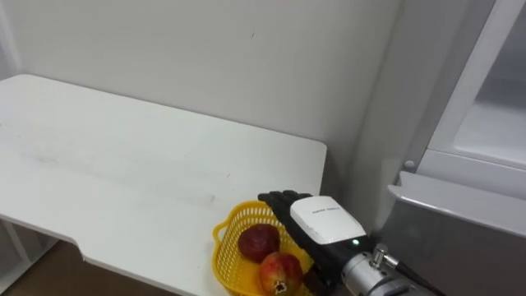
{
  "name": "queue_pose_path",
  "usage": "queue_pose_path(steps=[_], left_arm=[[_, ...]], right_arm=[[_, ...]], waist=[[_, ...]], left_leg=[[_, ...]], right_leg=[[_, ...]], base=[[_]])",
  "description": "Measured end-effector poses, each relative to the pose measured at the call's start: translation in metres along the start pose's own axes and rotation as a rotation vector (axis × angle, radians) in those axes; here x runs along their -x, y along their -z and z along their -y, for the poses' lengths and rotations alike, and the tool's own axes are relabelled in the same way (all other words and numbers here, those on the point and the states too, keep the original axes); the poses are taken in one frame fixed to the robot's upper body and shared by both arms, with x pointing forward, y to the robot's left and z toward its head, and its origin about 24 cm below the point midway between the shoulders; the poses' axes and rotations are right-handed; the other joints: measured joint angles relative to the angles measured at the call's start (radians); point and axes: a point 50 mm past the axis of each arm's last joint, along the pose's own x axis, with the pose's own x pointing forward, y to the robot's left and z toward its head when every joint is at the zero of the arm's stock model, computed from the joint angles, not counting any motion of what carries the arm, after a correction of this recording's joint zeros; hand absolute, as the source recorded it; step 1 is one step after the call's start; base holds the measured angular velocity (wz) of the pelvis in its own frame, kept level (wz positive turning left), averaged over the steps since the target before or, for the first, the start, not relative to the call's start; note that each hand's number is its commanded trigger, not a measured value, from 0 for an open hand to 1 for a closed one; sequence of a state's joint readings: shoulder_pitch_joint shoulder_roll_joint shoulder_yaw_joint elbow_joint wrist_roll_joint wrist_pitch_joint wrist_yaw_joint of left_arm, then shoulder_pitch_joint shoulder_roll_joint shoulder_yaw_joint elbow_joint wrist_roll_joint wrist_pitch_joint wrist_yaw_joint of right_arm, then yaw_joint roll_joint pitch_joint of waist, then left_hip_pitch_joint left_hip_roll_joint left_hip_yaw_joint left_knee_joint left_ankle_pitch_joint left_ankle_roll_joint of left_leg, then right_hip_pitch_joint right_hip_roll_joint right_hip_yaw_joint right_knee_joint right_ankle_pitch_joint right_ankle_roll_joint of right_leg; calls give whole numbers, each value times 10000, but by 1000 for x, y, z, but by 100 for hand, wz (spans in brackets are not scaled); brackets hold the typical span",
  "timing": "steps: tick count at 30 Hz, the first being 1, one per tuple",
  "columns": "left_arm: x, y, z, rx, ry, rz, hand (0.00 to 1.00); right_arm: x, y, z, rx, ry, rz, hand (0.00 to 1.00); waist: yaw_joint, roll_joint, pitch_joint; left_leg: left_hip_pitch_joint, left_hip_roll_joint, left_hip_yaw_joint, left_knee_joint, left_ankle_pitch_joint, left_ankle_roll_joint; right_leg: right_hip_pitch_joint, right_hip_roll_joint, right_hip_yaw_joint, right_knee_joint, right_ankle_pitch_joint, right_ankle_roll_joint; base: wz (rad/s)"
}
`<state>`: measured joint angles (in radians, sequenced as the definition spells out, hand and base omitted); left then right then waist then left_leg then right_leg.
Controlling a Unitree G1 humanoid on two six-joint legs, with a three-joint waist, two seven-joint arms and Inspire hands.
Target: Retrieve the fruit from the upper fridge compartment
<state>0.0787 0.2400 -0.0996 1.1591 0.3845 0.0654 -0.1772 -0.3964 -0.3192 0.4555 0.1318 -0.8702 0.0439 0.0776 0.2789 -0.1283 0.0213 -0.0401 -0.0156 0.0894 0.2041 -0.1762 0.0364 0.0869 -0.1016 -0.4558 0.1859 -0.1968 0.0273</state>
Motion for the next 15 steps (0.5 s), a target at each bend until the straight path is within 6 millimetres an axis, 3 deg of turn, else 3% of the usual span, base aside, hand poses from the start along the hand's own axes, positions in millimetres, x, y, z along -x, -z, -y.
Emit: queue_pose_path(steps=[11, 15], left_arm=[[0, -1, -1, 8, -122, 22, 0], [0, -1, -2, 10, -211, 57, 0]], right_arm=[[-2, -1, 4, -286, 200, 74, 0], [-6, -6, 22, -646, 907, 491, 0]], waist=[[-9, 44, 30], [-93, 67, 40]], left_leg=[[7, 6, 50, 11, 0, 0], [-2, 11, 16, 3, 0, 0]], right_leg=[[4, 9, 139, -3, -2, 3], [-11, 90, 193, -18, -2, 4]], base=[[0], [1]])
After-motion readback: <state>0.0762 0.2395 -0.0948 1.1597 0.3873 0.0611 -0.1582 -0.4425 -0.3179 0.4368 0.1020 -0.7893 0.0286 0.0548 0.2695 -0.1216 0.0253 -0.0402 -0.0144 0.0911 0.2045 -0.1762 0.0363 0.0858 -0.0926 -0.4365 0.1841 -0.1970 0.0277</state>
